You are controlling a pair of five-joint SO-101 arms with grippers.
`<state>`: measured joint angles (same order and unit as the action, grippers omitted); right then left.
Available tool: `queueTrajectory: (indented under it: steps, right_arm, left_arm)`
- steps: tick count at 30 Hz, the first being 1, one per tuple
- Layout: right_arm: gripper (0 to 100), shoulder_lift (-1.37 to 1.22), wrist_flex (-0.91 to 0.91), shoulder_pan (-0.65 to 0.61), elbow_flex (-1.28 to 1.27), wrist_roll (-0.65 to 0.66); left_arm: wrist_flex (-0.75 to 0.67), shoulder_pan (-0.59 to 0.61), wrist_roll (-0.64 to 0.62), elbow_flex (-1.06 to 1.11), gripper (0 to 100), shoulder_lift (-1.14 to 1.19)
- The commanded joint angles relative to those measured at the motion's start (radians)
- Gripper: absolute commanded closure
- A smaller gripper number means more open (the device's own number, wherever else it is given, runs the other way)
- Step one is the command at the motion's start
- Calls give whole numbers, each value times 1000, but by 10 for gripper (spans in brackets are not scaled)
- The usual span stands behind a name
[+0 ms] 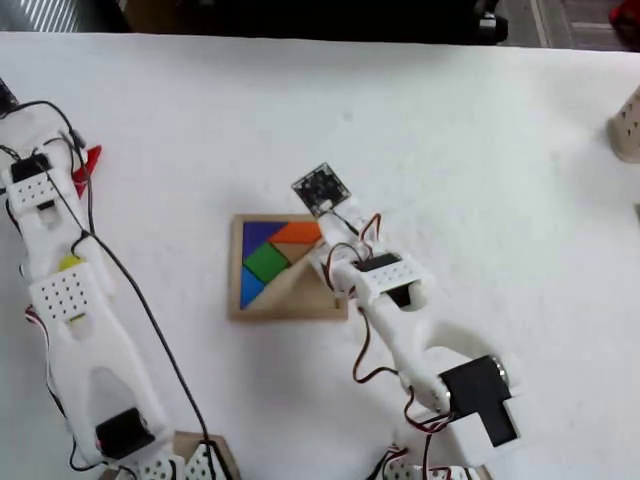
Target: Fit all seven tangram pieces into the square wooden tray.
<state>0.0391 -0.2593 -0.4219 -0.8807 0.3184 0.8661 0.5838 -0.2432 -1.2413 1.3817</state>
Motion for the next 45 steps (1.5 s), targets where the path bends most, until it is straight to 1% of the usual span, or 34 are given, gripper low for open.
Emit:
queueTrajectory:
  steps: [1,4,10,14,15,22,26,28,33,37,38,40,45]
  right_arm:
    - [981,2,2,4,41,15]
    - [981,2,2,4,41,15]
    - [981,2,-2,4,41,15]
    - [981,2,-2,4,40,15]
    - [981,2,-2,4,40,15]
    - [981,2,-2,2,40,15]
    - [981,2,-2,2,40,15]
    - [981,2,-2,2,41,15]
    - [979,2,2,2,41,15]
    - [981,2,-2,-12,41,81]
    - [981,2,-2,-15,40,89]
    - [981,2,-2,-16,38,94]
    - [981,2,-2,-16,37,94]
  left_arm:
    - [155,-18,11,-25,762,-13]
    - [276,-28,11,-52,762,-15]
    - [652,-73,14,-264,762,-8]
    - [914,-124,97,-425,762,-2]
    - [933,-131,115,-433,762,-2]
    - [927,-125,153,-290,762,-13]
    - [928,-97,160,-207,762,-45]
    - [928,-79,181,-98,762,-117]
    - [911,-61,245,285,761,-407]
    - [773,-62,255,477,760,-552]
    - [741,-62,285,499,759,-568]
    - [704,-62,404,519,759,-585]
    - [657,-50,792,511,758,-582]
